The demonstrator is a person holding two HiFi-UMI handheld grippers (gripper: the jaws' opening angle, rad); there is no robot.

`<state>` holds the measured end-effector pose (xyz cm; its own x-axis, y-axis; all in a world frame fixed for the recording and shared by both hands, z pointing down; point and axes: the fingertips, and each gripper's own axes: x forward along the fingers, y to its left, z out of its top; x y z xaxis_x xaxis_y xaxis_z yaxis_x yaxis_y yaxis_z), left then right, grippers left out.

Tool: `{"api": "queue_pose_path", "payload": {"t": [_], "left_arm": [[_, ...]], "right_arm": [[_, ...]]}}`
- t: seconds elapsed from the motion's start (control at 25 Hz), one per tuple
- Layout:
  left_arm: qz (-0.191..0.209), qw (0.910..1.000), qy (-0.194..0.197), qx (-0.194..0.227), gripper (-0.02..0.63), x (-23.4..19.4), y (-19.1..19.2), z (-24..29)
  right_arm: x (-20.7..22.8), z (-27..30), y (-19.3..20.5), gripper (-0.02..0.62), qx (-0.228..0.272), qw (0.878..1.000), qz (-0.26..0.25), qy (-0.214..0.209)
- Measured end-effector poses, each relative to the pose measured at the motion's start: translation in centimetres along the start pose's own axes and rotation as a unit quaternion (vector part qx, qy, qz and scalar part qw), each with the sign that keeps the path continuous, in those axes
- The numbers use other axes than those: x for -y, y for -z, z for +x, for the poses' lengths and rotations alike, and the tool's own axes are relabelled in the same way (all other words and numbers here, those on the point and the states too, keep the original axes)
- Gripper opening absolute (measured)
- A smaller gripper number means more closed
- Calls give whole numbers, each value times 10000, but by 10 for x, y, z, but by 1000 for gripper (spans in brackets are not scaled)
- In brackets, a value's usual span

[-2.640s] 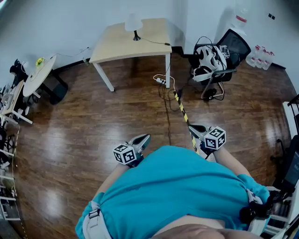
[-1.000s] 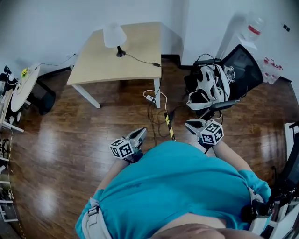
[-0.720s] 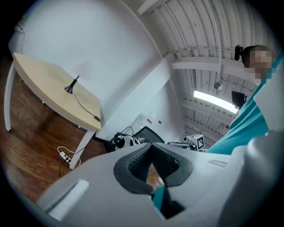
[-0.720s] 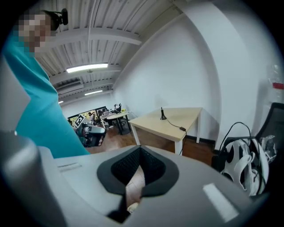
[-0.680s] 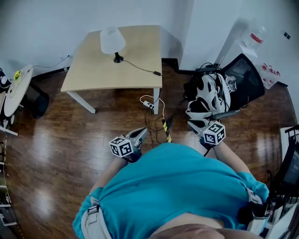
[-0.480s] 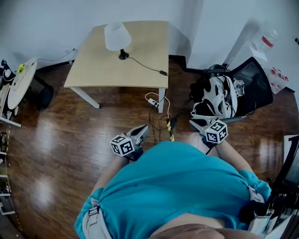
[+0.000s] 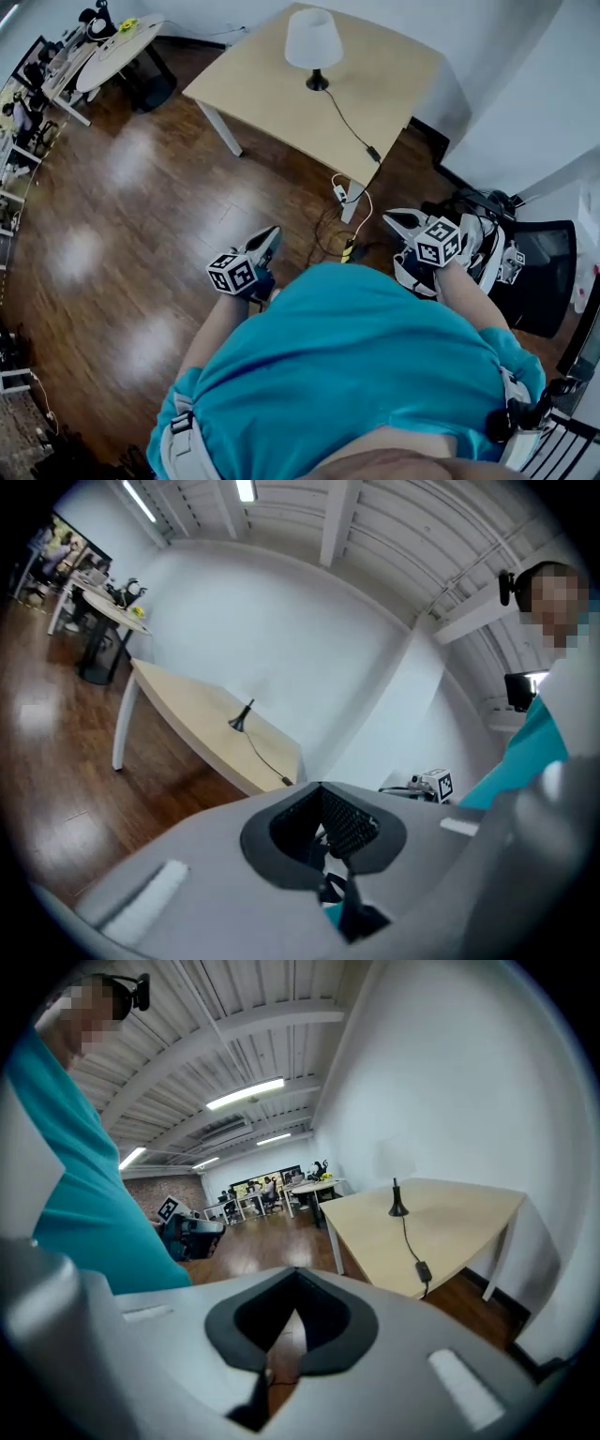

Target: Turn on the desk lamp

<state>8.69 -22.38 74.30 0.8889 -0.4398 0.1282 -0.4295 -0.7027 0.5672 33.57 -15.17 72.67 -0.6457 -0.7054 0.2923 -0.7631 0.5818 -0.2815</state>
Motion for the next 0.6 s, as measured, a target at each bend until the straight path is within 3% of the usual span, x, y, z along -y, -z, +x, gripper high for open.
{"api": "queue_pose_path", "payload": {"t": [0.12, 0.24, 0.44, 0.6], "left_arm": [[161, 9989, -424, 145, 0, 6, -2, 1], [313, 9974, -580, 297, 0, 5, -18, -10], [217, 9972, -525, 483, 0, -13, -27, -43], [290, 9986, -280, 349, 1, -29, -36, -55]], "right_arm": [[28, 3, -10, 2, -107, 9997, -19, -238], [40, 20, -15, 2, -224, 9992, -84, -324], [28, 45, -14, 2, -388, 9991, 27, -139], [30, 65, -17, 2, -412, 9985, 301, 196]]}}
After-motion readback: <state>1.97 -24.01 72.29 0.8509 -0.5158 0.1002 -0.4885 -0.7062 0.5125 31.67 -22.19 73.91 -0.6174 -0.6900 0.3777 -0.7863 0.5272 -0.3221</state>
